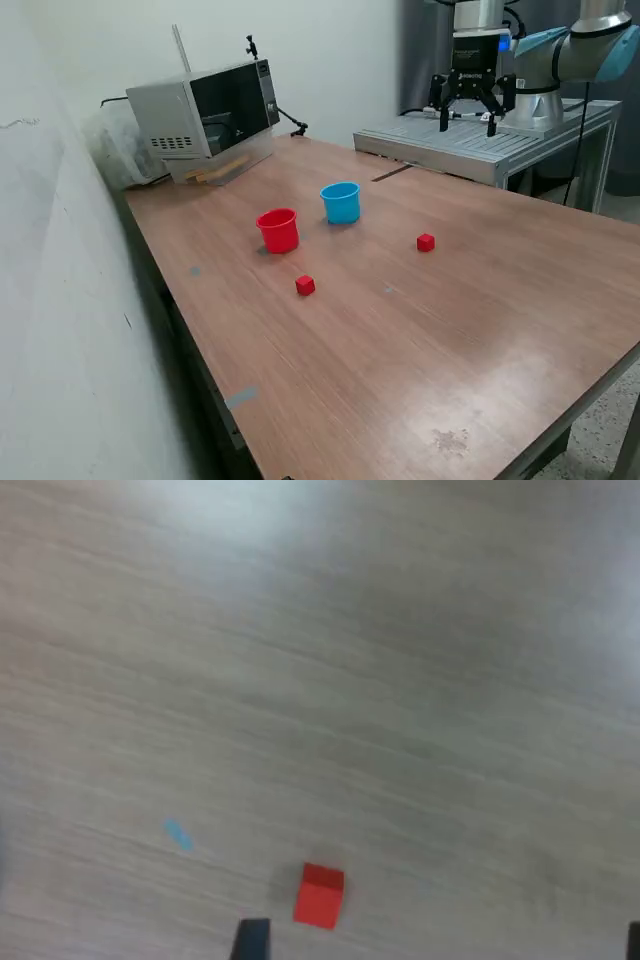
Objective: Place red objects in the red bin, and blue objects in the blue bin.
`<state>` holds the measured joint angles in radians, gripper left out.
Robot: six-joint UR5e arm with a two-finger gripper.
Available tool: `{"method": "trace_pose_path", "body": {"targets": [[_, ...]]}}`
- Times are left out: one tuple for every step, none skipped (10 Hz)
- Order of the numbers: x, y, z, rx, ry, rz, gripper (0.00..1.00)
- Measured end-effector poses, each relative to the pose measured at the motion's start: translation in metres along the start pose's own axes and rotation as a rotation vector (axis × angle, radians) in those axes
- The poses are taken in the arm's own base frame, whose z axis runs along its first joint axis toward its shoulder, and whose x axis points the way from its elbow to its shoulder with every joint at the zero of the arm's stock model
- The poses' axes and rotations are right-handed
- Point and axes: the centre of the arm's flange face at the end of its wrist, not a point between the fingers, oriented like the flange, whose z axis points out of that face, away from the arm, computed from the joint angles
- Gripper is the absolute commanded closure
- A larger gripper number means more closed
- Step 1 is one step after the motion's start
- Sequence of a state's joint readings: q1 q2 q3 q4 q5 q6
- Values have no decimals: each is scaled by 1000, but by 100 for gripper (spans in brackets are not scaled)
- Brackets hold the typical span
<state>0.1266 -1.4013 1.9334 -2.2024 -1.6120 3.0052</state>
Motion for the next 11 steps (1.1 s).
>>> {"method": "trace_pose_path", "body": {"targets": [[0, 11, 14, 2, 2, 15, 0], [-1, 23, 28, 2, 3, 36, 0], [-1, 34, 40, 1, 3, 61, 0], [-2, 46, 52, 0, 4, 91, 0], [-3, 57, 65, 1, 4, 121, 0], [-3, 66, 79, 3, 4, 147, 0], [-4, 72, 93, 4, 4, 166, 0], [-4, 76, 106, 3, 4, 179, 0], [-4, 79, 117, 3, 5, 188, 0], [-4, 80, 128, 3, 9, 195, 0], [-5, 80, 137, 4, 15, 200, 0]]}}
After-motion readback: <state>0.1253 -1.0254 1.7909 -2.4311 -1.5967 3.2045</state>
